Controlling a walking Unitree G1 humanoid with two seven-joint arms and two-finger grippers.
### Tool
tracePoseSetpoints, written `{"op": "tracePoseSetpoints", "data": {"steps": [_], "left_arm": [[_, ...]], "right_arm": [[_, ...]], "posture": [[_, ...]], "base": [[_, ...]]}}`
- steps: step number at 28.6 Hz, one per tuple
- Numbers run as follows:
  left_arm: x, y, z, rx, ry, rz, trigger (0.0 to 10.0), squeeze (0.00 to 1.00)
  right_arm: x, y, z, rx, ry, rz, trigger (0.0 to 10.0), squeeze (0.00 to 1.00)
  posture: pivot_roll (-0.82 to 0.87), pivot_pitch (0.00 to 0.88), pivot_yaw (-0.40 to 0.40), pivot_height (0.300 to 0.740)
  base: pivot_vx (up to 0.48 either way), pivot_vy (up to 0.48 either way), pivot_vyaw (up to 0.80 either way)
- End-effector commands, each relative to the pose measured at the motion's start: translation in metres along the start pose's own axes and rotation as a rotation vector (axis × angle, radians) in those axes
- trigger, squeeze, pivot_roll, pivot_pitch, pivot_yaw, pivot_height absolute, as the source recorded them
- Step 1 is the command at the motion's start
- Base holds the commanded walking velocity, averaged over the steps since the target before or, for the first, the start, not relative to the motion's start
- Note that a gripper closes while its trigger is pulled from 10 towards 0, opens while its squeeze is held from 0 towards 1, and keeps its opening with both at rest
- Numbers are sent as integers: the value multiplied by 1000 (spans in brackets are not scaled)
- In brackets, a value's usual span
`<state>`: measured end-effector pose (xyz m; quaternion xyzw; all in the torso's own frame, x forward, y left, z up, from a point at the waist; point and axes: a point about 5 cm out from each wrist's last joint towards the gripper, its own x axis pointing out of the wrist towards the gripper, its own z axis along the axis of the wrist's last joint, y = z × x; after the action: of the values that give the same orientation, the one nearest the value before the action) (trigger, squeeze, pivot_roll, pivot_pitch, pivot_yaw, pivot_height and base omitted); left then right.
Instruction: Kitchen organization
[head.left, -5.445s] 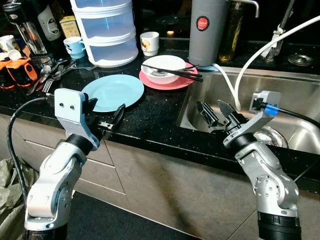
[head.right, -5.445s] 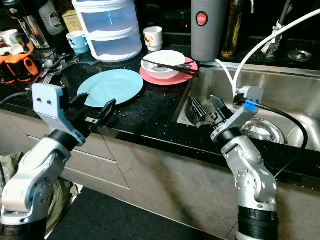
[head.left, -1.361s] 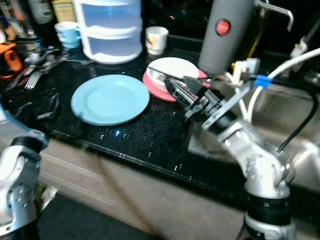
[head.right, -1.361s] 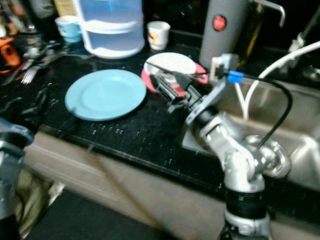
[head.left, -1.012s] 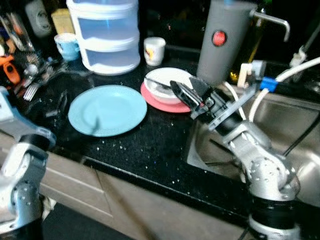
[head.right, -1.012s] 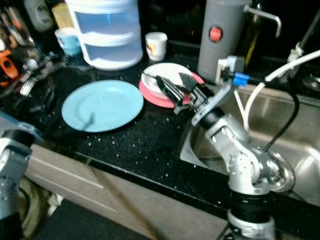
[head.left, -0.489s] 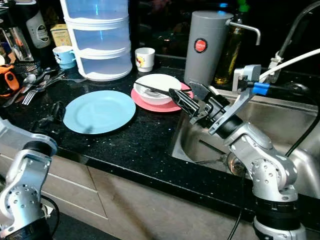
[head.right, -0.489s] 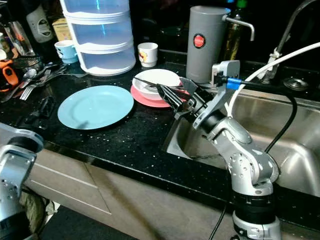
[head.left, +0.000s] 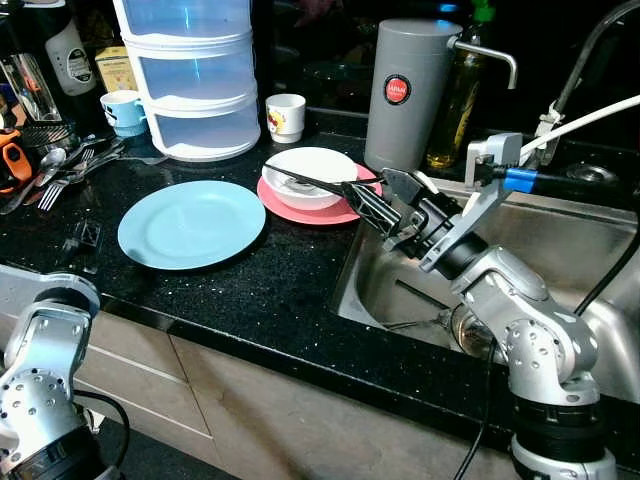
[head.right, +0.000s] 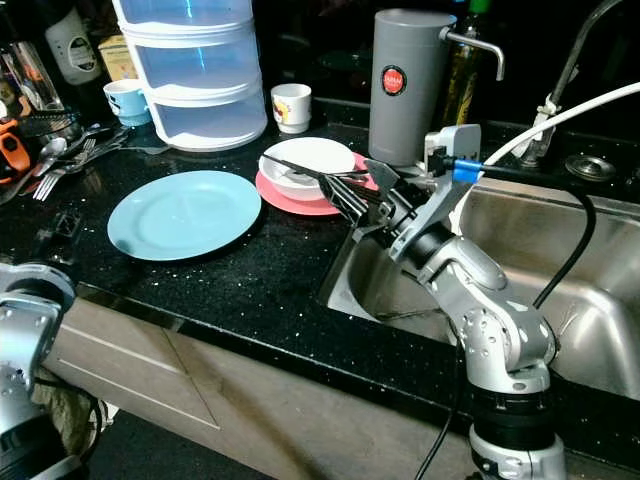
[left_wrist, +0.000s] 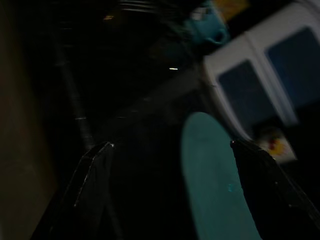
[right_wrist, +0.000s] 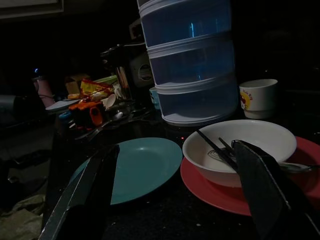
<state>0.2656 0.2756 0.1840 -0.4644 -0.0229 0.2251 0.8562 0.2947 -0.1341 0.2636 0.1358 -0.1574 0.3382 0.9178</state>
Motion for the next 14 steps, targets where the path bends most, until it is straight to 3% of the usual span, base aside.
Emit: {"op": "tracePoseSetpoints", "data": {"steps": [1,6,10,14], "left_arm": [[1,5,-2,-21,19,45,10000,0],[4,9,-3,-50,61,72,10000,0],[10,-7,-6,-72,146,1,10000,0],[10,-17,-5,-75,157,-41,10000,0]], "right_arm": [[0,1,-2,-7,20,-3,10000,0],[-1,1,-3,-10,24,-8,10000,0],[0,1,1,-13,15,-12,10000,0],[-1,0,2,-17,14,-17,10000,0]], "posture": [[86,0,12,740],[83,0,15,740],[72,0,18,740],[64,0,20,740]], "base": [[0,0,0],[0,0,0],[0,0,0],[0,0,0]]}}
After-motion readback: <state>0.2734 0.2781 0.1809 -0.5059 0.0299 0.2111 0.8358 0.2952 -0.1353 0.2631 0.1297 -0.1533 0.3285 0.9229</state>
